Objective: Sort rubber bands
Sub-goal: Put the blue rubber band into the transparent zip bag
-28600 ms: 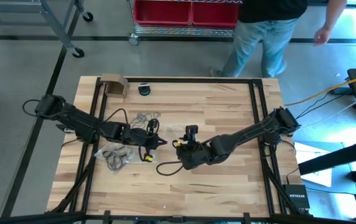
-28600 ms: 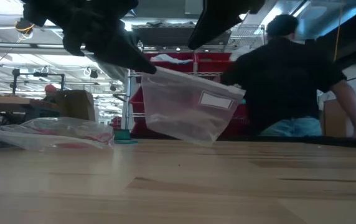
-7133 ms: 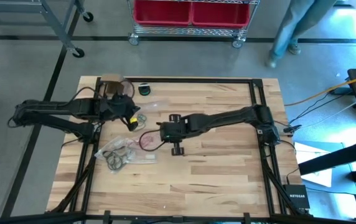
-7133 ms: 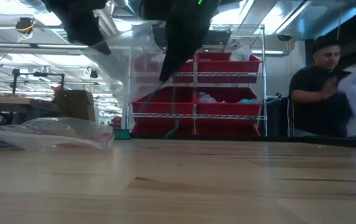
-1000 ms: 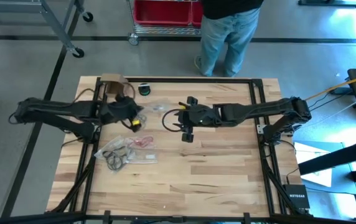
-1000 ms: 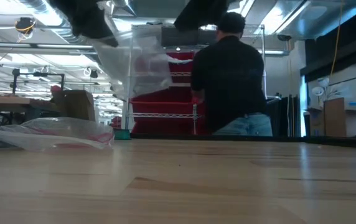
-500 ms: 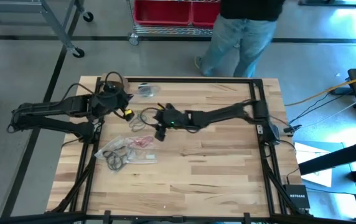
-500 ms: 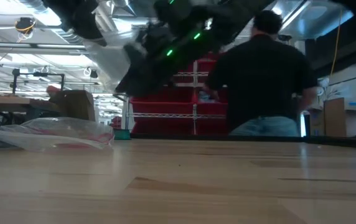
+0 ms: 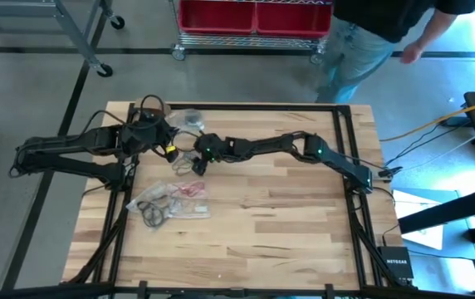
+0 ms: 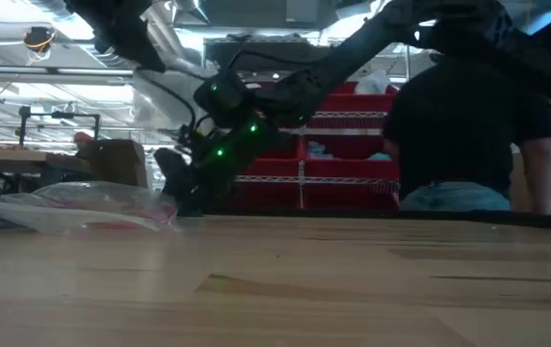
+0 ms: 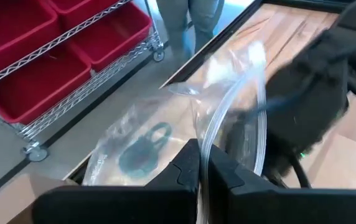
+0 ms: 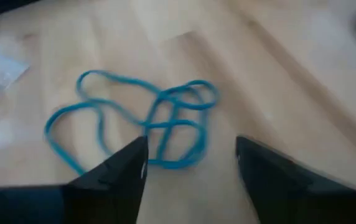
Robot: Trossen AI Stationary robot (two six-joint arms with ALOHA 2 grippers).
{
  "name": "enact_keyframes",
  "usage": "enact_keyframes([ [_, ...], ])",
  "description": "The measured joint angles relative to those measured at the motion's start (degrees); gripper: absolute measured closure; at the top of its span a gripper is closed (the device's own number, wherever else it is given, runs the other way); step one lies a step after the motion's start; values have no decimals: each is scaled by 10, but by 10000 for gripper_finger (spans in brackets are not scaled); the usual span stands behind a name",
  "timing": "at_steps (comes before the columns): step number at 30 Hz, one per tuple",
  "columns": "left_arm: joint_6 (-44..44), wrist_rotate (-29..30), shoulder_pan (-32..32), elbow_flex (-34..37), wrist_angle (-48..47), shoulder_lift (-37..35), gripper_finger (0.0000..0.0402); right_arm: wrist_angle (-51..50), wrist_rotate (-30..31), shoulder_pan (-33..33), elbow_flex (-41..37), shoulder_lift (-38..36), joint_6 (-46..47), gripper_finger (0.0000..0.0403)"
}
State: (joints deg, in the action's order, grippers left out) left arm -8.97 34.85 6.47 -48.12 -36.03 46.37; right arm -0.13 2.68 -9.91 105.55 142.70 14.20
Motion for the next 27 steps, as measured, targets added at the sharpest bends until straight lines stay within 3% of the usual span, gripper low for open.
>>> enact_keyframes([
  [6, 2, -3, -1, 0, 2, 0, 401, -4, -8, 7, 6, 9, -34, 234],
  [12, 1, -2, 0, 0, 2, 0, 401, -38, -5, 7, 5, -1, -79, 386],
  [17, -3, -2, -1, 0, -2, 0, 402, -103, 40, 23, 4, -53, -115, 394],
  [22, -16, -2, -1, 1, -30, 0, 402, -232, 101, 54, 5, -129, -178, 398],
  [27, -40, -6, -19, 14, -32, 1, 401, -328, 108, 84, 5, -195, -192, 401],
])
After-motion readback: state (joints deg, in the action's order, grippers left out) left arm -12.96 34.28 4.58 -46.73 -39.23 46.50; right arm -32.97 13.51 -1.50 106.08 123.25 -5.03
